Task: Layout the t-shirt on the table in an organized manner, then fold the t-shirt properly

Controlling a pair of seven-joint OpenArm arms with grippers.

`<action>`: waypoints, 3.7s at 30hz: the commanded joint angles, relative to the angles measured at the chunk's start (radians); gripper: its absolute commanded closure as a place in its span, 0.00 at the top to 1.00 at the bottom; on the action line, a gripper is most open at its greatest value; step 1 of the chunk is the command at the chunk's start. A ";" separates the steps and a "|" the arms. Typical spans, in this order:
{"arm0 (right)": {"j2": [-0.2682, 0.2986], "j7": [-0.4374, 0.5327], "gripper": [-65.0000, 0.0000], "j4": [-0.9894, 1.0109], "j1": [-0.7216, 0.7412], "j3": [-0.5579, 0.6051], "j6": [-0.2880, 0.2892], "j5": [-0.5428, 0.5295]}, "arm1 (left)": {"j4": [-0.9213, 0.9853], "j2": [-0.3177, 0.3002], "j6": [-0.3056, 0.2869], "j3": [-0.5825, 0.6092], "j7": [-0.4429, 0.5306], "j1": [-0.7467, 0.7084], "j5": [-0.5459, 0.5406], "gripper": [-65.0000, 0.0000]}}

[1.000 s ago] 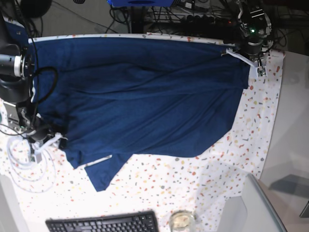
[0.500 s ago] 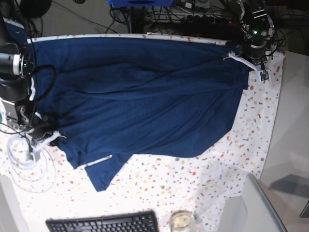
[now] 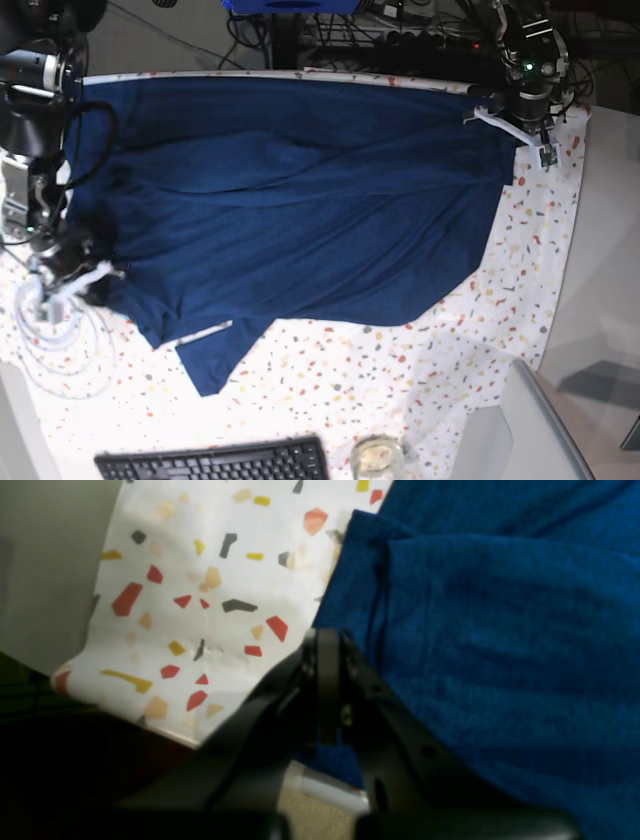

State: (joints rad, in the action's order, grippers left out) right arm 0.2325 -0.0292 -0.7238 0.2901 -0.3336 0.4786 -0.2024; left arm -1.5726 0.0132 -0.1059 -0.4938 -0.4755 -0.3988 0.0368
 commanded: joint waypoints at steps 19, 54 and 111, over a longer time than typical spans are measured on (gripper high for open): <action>0.018 -0.081 0.70 0.275 0.219 0.049 -0.039 -0.006 | -0.013 -0.009 0.004 -0.003 0.021 -0.001 -0.001 0.00; 0.049 0.008 0.01 -0.087 0.074 0.198 -0.041 -0.004 | -0.012 -0.022 0.004 -0.004 0.018 -0.001 -0.001 0.00; 0.104 -0.263 0.00 -0.267 -0.276 -0.091 -0.041 -0.004 | 0.042 -0.022 0.004 0.140 0.018 0.079 0.001 0.00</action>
State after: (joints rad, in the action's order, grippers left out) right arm 0.3153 -0.3111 -0.9733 0.0021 -0.4206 0.4381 -0.2016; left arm -1.5093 -0.0051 -0.1059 -0.3523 -0.4755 -0.3218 0.0372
